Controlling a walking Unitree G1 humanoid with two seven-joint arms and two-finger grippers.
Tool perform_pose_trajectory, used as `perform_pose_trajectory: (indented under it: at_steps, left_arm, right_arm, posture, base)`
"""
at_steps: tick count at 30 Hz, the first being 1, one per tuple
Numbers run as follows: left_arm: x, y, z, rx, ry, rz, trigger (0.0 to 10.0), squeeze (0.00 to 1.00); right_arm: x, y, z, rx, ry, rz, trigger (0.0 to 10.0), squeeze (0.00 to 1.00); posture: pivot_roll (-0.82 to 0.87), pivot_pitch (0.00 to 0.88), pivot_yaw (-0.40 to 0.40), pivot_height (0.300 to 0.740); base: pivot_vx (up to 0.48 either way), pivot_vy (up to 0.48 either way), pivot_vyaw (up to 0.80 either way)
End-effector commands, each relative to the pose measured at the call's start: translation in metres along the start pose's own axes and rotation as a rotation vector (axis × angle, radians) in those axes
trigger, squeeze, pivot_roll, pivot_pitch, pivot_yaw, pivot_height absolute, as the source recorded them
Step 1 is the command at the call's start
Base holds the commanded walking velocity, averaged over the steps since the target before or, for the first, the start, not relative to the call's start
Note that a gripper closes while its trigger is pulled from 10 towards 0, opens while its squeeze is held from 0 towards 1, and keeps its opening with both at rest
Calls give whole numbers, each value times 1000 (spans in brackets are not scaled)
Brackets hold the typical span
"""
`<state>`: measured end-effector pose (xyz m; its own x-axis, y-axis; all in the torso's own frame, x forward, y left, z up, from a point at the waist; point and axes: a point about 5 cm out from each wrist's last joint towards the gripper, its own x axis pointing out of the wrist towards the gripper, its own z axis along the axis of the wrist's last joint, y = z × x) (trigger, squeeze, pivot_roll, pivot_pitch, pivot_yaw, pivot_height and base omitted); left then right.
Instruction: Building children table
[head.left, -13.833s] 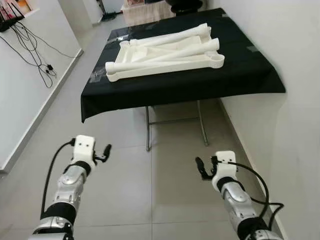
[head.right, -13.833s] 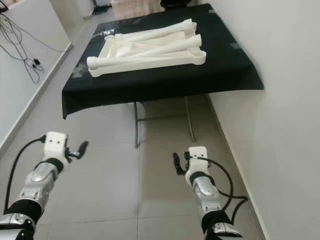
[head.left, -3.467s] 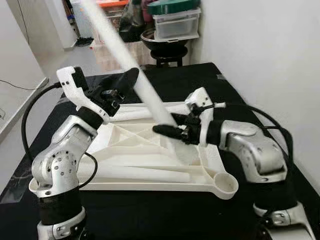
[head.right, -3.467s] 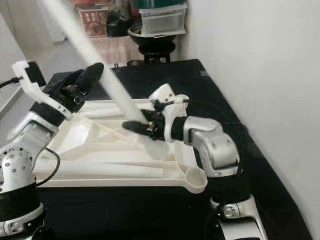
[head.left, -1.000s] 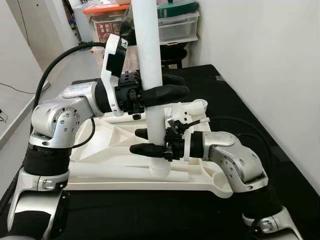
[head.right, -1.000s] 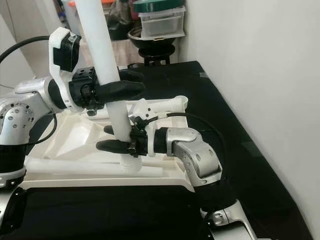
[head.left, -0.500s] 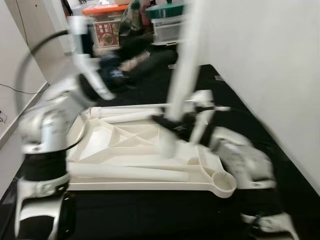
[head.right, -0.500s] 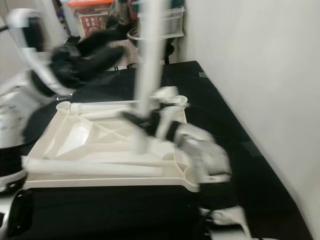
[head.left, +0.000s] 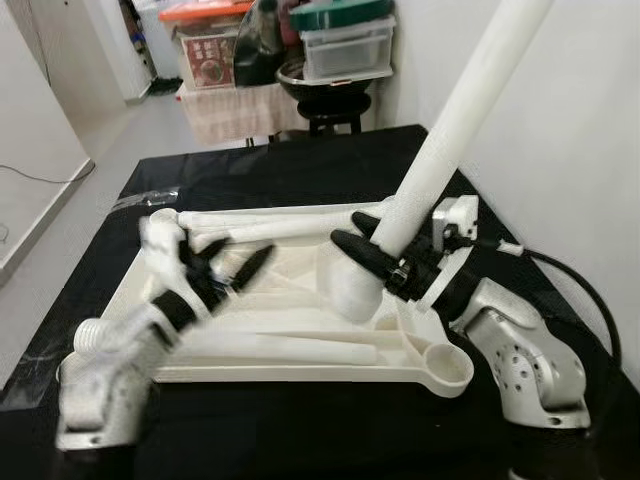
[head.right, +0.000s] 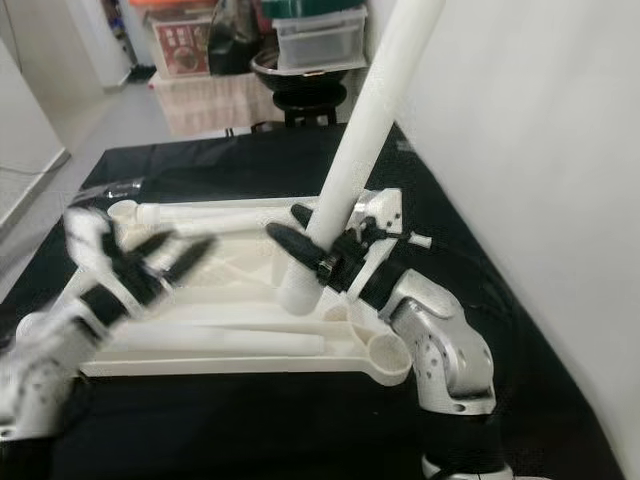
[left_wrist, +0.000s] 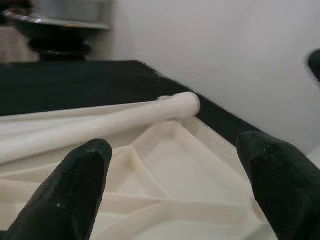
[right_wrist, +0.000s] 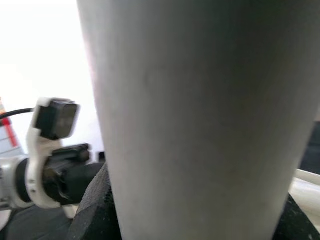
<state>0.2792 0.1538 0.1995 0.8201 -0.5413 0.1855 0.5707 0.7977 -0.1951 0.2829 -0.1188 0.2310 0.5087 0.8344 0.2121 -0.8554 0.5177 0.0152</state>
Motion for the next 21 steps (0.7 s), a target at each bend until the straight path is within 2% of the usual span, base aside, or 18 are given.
perform_pose_trajectory:
  at_steps: [1,3,9,14,21]
  left_arm:
    - [0,-18,-6,-44,22,-68,10000,0]
    - [-1,-27,-9,-63,32,-110,10000,0]
    - [-3,-33,-9,-56,28,-112,10000,0]
    - [-9,-44,-21,15,98,-124,10000,0]
    - [-18,-45,-29,19,143,-80,10000,0]
  right_arm:
    - [1,11,-2,-20,29,89,10000,0]
    - [2,14,-7,-26,65,115,10000,0]
    - [2,16,-12,-19,98,140,10000,0]
    - [-3,19,-12,-61,117,184,10000,0]
    - [-12,18,-11,-62,154,232,10000,0]
  posture:
    - [-89,79,72,740]
    - [-87,82,74,740]
    - [-80,92,77,740]
    - [-78,101,79,740]
    - [-72,118,76,740]
  base:
    - [0,-480,0]
    - [0,-480,0]
    - [0,-400,0]
    - [0,0,800]
    - [0,0,800]
